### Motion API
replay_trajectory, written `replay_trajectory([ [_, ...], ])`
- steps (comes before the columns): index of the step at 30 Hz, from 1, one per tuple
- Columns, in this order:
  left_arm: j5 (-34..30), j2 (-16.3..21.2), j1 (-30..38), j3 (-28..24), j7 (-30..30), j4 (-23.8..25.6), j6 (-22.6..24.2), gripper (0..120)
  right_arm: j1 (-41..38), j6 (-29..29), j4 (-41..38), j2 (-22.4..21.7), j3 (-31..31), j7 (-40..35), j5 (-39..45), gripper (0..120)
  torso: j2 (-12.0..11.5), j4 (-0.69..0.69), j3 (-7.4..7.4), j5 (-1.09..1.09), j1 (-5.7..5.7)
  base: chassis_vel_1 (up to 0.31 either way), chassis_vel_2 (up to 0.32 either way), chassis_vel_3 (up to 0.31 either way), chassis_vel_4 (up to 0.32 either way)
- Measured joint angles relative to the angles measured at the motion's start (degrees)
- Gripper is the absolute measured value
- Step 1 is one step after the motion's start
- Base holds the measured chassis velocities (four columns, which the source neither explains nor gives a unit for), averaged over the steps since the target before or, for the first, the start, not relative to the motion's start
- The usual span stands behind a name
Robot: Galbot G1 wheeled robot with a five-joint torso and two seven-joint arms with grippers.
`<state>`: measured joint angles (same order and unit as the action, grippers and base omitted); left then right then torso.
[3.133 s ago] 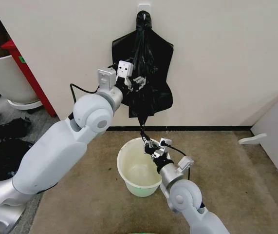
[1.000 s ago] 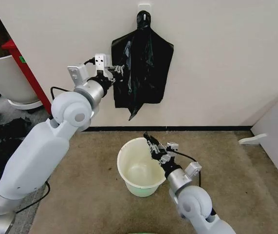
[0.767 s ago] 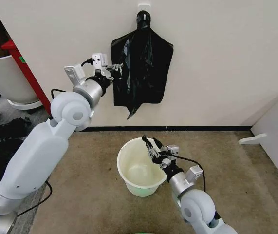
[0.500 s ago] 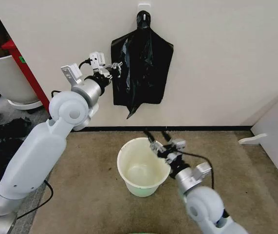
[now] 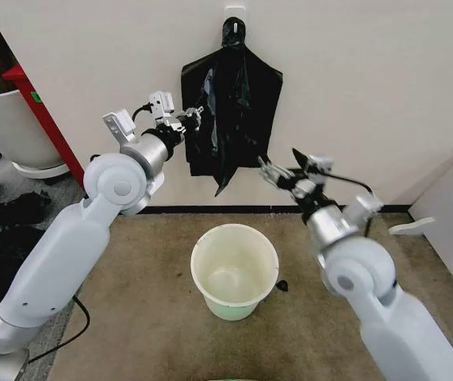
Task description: Place the garbage bag over the trash bin.
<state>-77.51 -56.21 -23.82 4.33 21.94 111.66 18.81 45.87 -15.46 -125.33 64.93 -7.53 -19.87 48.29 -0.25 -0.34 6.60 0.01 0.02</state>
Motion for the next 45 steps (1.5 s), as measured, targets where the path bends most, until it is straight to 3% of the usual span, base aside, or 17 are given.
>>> replay_trajectory([
  [6,-0.15,0.21,-0.16,-0.09,0.03,0.18,0.0,0,-9.19,-1.67,3.6,2.94,4.46,-5.58,5.61,100,0.0,0.01,0.0,-0.01,0.0,0.0,0.0,0.0,0.0],
  [11,-0.21,0.27,-0.32,-0.03,0.06,0.29,0.03,0,-12.13,-2.06,6.63,4.27,6.14,-6.31,6.69,98,0.0,0.0,0.0,-0.01,0.0,0.0,0.0,0.0,0.0],
  [14,-0.21,0.17,-0.32,0.1,0.06,0.31,0.05,0,-13.4,-2.02,8.79,5.16,7.29,-6.34,6.64,90,0.0,0.0,0.0,-0.01,0.0,0.0,0.0,0.0,0.0],
  [22,-0.27,0.5,-0.39,0.33,0.0,0.86,0.19,0,-15.01,-1.75,12.73,6.56,7.89,-6.43,6.73,79,0.0,0.0,0.0,-0.01,0.0,0.0,0.0,0.0,0.0],
  [39,-0.31,0.53,-0.45,0.5,-0.16,1.38,0.28,0,-16.39,-1.33,16.82,6.45,8.7,-6.09,3.54,77,0.0,0.0,-0.01,0.0,0.0,0.0,0.0,0.0,0.0],
  [45,-0.35,0.37,-0.35,0.51,-0.28,1.43,0.33,0,-16.84,-1.41,18.05,6.15,9.24,-6.02,1.12,67,0.0,0.0,-0.01,0.0,0.0,0.0,0.0,0.0,0.0],
])
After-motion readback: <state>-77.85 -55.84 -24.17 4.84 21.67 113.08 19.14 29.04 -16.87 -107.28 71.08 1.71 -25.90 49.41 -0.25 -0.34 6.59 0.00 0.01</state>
